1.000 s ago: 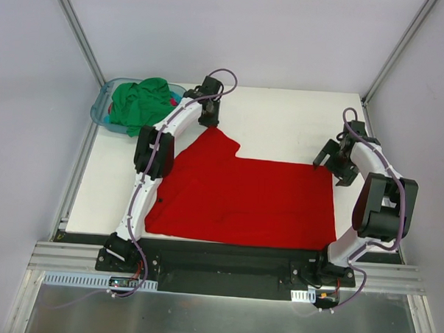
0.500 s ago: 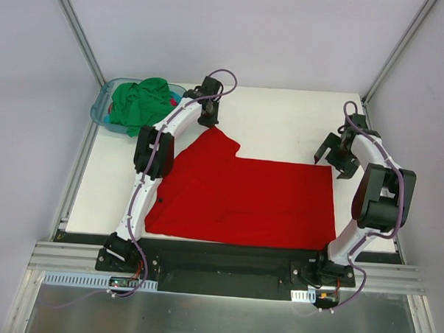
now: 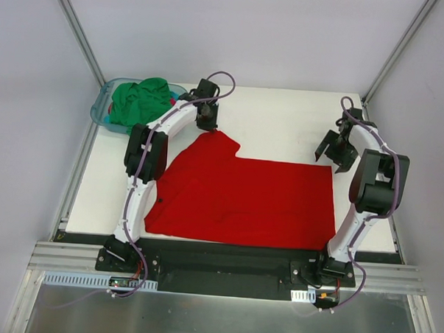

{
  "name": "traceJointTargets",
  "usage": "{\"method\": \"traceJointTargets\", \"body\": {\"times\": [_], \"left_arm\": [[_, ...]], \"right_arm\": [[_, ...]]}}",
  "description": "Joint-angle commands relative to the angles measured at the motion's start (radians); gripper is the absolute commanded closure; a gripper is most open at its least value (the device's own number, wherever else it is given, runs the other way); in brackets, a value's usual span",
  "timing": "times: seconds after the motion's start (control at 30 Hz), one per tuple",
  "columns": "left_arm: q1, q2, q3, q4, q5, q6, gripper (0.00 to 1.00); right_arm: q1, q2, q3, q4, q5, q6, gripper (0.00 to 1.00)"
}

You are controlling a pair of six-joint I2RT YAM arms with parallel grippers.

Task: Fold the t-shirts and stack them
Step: Grap the side of the flattened tshirt furthest away from the robot with both arms

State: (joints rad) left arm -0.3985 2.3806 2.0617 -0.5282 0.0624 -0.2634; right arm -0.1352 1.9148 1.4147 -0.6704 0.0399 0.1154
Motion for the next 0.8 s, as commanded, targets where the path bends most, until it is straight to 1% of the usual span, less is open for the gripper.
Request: {"method": "traceJointTargets", "body": {"times": [0.0,0.07,0.13,0.33,0.37,0.43,0.63,0.77], "left_arm": [[0.001,-0.116,-0.069,0.040,0.082,-0.007,1.00],[0.001,-0.139,-0.109,0.049,0.114,-0.008,1.00],[0.001,-0.164,-0.150,0.056,0.123,-0.017,1.00],[0.001,-0.244,-0.259,0.080,0.117,-0.036,1.00],[0.001,-0.253,-0.273,0.083,0.117,-0.039,1.00],[0.001,-0.268,-0.308,0.096,0.122,-0.046,1.00],[0.001,-0.308,-0.365,0.114,0.142,-0.056,1.00],[0.001,-0.327,-0.383,0.122,0.154,-0.054,1.00]], "right_arm": [[-0.009,0.055,0.091,-0.060,0.041,-0.017,0.21],[-0.010,0.082,0.122,-0.077,0.040,-0.020,0.24],[-0.012,0.101,0.145,-0.083,0.043,-0.022,0.25],[-0.012,0.128,0.164,-0.092,0.041,-0.023,0.34],[-0.012,0.133,0.164,-0.097,0.040,-0.023,0.38],[-0.012,0.139,0.156,-0.098,0.052,-0.025,0.42],[-0.014,0.194,0.205,-0.118,0.066,-0.045,0.47],[-0.015,0.208,0.205,-0.115,0.069,-0.045,0.49]]}}
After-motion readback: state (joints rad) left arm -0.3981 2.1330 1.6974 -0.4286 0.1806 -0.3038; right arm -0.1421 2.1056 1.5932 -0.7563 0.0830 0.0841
